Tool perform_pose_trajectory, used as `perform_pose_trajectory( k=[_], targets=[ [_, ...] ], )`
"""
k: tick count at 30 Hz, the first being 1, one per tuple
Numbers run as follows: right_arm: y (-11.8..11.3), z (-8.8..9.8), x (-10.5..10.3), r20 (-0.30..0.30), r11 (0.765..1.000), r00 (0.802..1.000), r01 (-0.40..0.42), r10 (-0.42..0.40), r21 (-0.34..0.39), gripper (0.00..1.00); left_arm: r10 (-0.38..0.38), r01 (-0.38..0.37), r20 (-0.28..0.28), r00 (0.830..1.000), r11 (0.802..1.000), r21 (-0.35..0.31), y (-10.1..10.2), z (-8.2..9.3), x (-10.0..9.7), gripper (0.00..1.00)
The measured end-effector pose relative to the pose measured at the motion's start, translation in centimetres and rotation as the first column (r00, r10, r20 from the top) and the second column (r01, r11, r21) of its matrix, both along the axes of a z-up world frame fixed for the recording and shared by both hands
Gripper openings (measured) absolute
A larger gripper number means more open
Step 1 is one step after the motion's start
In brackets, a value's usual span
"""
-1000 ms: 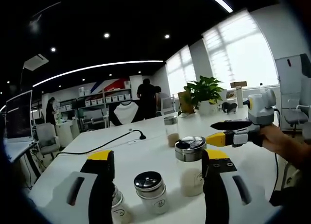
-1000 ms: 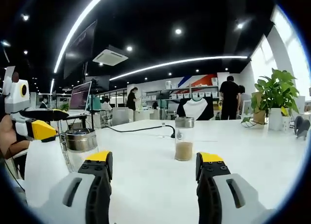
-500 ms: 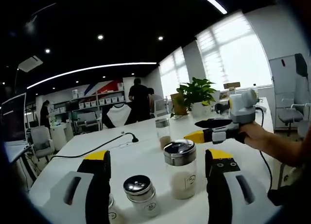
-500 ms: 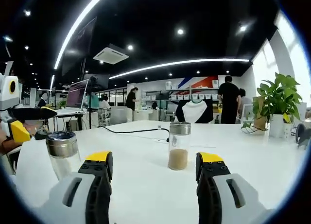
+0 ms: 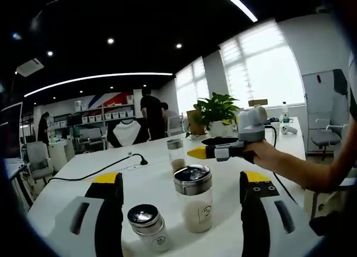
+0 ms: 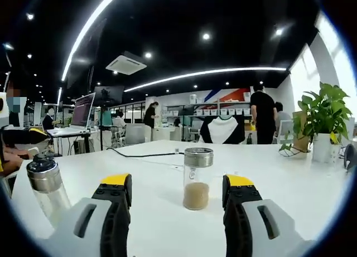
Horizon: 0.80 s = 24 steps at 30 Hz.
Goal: Rotate the seasoning bottle until the label or dispensing opening points toward the visible target arrow and the bottle remains upright within the marked orientation range
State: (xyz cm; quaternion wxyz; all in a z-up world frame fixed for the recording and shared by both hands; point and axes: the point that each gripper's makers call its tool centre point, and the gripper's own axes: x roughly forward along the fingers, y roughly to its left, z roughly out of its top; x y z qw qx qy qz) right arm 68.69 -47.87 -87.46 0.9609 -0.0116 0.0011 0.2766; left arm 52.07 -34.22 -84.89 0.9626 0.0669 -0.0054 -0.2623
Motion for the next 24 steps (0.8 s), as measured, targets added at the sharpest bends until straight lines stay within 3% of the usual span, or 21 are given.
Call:
perform_pose_trajectory(
  k=[3,24],
  targets=[
    [0.2,0.2,1.1,0.013,0.999,1.000,-0.004,0.004,-0.039,0.65,-0.001,0.001,-0.001,1.000,1.000,0.000,0.1,0.1,0.0,0.91],
    [-0.4,1.4,6.3,-0.011,0.999,0.999,0.031,-0.031,-0.021,0.64,0.008,-0.008,0.005,1.000,1.000,0.010,0.3,0.5,-0.2,0.90]
  ],
)
